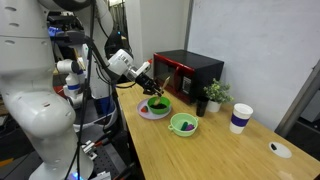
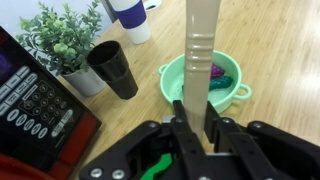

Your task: Use the ladle to stir the contents in the green bowl

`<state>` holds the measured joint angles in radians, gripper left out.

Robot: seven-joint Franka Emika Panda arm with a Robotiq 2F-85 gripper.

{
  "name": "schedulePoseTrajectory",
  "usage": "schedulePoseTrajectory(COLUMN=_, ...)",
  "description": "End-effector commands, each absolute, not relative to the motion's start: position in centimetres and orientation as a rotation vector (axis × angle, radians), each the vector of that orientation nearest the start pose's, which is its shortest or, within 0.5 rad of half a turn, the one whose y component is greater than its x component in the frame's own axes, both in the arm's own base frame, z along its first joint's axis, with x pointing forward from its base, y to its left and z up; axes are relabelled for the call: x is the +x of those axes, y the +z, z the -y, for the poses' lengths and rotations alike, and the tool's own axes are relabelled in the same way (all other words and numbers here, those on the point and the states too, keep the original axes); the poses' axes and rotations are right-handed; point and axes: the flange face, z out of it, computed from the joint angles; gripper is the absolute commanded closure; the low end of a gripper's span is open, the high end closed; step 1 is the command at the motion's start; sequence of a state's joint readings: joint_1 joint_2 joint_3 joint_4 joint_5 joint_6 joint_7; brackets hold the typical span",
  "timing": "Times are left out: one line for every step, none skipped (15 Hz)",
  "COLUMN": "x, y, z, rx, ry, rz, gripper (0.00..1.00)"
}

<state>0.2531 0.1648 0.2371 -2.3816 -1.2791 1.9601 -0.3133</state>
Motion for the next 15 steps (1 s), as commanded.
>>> schedulePoseTrajectory(x=44.6, y=23.2, z=-17.5, rx=1.382, ry=-0.445, rz=-1.553, gripper=0.94)
schedulePoseTrajectory(x=44.6, y=22.9, z=-17.5, rx=1.382, ry=-0.447, rz=-1.549, gripper=0.94)
schedulePoseTrajectory(x=44.5, y=22.5, z=-17.6, rx=1.382, ry=-0.443, rz=-1.541, gripper=0.94)
schedulePoseTrajectory(x=44.5, y=22.2, z=-17.6, rx=1.384, ry=-0.442, rz=-1.537, gripper=0.94)
schedulePoseTrajectory(x=44.6, y=21.9, z=-17.6, rx=1.389, ry=-0.443, rz=-1.532, gripper=0.94)
schedulePoseTrajectory(x=44.7, y=21.7, z=-17.6, rx=1.399, ry=-0.444, rz=-1.527, gripper=0.94)
schedulePoseTrajectory(x=45.1, y=22.1, z=-17.4, rx=1.421, ry=-0.447, rz=-1.522, gripper=0.94)
schedulePoseTrajectory(x=44.2, y=21.9, z=-17.4, rx=1.413, ry=-0.444, rz=-1.551, gripper=0.78)
schedulePoseTrajectory(x=44.4, y=21.9, z=-17.4, rx=1.415, ry=-0.443, rz=-1.548, gripper=0.78)
schedulePoseTrajectory(x=44.5, y=22.0, z=-17.4, rx=1.417, ry=-0.441, rz=-1.545, gripper=0.78)
schedulePoseTrajectory(x=44.6, y=22.1, z=-17.5, rx=1.418, ry=-0.439, rz=-1.544, gripper=0.78)
schedulePoseTrajectory(x=44.6, y=22.1, z=-17.5, rx=1.419, ry=-0.438, rz=-1.543, gripper=0.78)
schedulePoseTrajectory(x=44.6, y=22.2, z=-17.5, rx=1.419, ry=-0.438, rz=-1.542, gripper=0.78)
schedulePoseTrajectory(x=44.6, y=22.2, z=-17.5, rx=1.419, ry=-0.438, rz=-1.542, gripper=0.78)
schedulePoseTrajectory(x=44.6, y=22.2, z=-17.5, rx=1.419, ry=-0.438, rz=-1.542, gripper=0.78)
